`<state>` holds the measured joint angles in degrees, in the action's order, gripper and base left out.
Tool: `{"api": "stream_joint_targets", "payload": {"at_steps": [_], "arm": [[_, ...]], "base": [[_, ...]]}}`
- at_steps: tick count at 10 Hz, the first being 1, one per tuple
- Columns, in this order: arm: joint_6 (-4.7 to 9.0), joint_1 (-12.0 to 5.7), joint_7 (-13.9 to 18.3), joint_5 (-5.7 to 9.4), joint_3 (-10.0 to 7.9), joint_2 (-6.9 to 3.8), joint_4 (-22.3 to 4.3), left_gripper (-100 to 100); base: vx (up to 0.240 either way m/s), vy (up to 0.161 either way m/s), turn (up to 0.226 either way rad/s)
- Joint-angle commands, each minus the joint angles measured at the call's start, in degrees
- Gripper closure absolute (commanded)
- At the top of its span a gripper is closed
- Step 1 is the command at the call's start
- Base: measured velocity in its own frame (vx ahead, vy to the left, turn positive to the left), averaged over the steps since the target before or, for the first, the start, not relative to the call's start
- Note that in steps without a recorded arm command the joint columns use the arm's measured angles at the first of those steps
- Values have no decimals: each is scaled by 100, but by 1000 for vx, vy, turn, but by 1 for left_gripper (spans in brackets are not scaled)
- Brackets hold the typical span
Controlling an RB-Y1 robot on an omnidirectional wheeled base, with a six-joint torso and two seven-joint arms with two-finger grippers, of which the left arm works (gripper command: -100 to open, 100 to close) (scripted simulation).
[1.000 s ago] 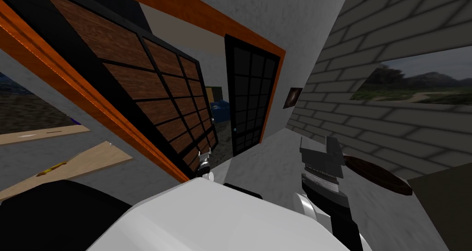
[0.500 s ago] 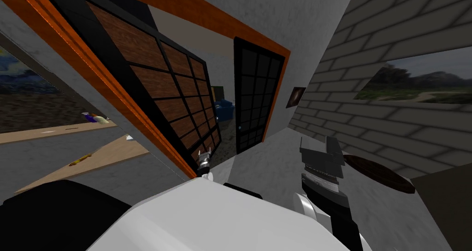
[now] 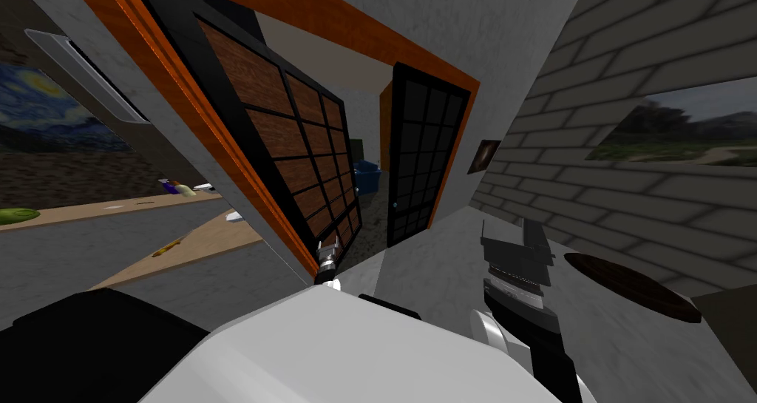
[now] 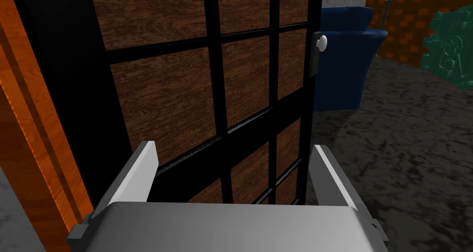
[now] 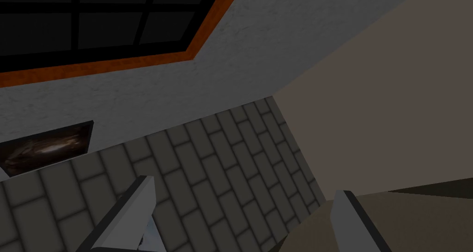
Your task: Push the door open
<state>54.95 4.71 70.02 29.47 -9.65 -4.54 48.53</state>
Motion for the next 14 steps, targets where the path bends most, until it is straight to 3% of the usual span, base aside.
{"api": "stream_joint_targets", "payload": {"at_steps": [1, 8, 14], "arm": [[93, 34, 63, -18, 103, -47, -17, -100], [392, 218, 273, -61, 437, -129, -35, -100], [603, 372, 419, -73, 637, -148, -56, -100]], "base": [[-15, 261, 66], [99, 188, 69], [149, 110, 63]]}}
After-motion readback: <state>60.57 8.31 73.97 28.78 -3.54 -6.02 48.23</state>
